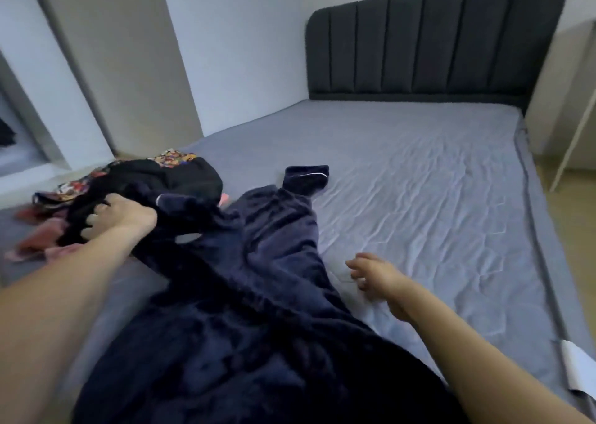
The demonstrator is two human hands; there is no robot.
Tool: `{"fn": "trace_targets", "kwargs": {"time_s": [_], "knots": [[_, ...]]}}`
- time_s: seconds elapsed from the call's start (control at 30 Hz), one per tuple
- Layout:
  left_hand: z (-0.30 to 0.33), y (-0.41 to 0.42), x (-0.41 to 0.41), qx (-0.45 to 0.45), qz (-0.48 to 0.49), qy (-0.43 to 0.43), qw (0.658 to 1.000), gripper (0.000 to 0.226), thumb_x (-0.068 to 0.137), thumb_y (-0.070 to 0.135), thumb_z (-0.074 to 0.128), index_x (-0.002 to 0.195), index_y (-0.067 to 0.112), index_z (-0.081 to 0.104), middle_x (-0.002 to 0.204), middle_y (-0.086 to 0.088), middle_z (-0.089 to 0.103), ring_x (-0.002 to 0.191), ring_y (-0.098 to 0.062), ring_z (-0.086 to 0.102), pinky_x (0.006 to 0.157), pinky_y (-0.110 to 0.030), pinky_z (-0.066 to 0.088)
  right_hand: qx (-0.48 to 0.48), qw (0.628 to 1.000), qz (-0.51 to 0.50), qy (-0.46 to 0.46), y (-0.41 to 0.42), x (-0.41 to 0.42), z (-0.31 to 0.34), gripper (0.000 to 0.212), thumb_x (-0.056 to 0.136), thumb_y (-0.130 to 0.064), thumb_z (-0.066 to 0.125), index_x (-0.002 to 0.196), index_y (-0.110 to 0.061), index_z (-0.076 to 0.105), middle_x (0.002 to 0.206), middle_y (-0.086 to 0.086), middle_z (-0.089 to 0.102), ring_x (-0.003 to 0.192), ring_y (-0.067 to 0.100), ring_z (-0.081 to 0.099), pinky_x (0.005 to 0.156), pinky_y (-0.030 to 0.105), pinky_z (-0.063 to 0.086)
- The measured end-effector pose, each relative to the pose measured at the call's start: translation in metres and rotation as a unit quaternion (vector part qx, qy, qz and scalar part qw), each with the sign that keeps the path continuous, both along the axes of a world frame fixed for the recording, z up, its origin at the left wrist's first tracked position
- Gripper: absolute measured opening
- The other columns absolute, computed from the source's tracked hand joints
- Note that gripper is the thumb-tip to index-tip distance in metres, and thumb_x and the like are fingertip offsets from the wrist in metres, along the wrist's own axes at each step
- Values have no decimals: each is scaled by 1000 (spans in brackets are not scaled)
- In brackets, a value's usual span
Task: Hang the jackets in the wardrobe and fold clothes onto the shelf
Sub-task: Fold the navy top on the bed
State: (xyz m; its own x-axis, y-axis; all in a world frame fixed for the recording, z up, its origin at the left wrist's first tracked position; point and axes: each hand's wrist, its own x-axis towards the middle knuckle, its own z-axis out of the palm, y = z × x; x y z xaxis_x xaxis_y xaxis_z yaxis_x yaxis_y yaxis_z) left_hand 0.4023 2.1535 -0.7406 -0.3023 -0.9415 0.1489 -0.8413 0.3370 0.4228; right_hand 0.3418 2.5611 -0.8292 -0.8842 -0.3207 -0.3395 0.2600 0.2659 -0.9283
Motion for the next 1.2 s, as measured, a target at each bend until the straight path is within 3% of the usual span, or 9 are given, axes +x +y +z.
{"fn": "trace_targets", "kwargs": {"time_s": [0.1,0.27,0.33,0.4,0.5,0.63,0.87,1.03,1.2], "knots": [[-10,-24,3,-66,-36,-20,997,69,70,33,58,132,14,34,138,-20,33,129,-39,32,108,-52,24,81,977,180,77,-72,29,11,38,93,-11,48,129,-16,57,103,6,66,78,12,59,68,24,52],[-38,18,-43,34,-365,-66,928,99,64,59,54,152,31,17,159,-6,22,145,-32,20,116,-50,15,222,903,351,109,-150,47,15,44,88,-12,49,126,-28,63,119,-11,65,104,10,62,95,22,48],[-70,22,-51,80,-395,-147,903,106,69,64,56,156,28,7,163,-6,14,149,-33,11,118,-54,5,231,908,344,68,-152,35,21,34,88,-10,50,105,-32,70,100,-12,70,86,6,66,80,19,53],[-99,12,-49,155,-413,-145,886,84,76,56,60,148,21,34,149,-9,42,137,-34,37,116,-53,22,295,895,312,119,-153,13,29,29,88,-6,47,87,-25,69,87,-5,69,75,10,64,67,20,51],[-110,-6,-44,201,-460,21,864,27,77,32,63,98,16,61,99,-3,68,90,-26,64,83,-44,53,432,822,226,293,-158,-39,36,25,88,-8,50,111,-7,62,117,12,63,104,27,59,88,31,48],[-95,-39,-26,-28,-403,136,905,16,76,24,54,78,20,38,73,4,57,76,-32,58,60,-36,42,440,813,208,319,-187,-101,38,101,80,-21,70,155,-20,2,155,7,19,138,33,30,111,41,32],[-79,-118,1,-245,-181,-212,929,47,86,26,45,132,18,35,129,-10,58,117,-31,52,93,-39,36,567,652,333,377,-291,-157,21,127,63,-31,85,153,-32,-4,160,-5,-10,148,24,0,117,46,23],[-88,-75,-57,-31,-459,30,888,75,70,42,49,142,28,33,138,-2,50,128,-31,42,103,-38,31,668,413,409,465,-327,-173,13,105,66,-58,80,150,-17,32,158,5,-28,147,26,-21,121,48,4],[-174,-65,-58,47,-367,134,919,65,78,45,65,134,22,41,120,1,26,124,-20,19,104,-24,16,553,541,444,453,-332,-207,21,122,52,-65,83,148,-21,23,159,-8,-20,149,18,1,119,39,19]]}}
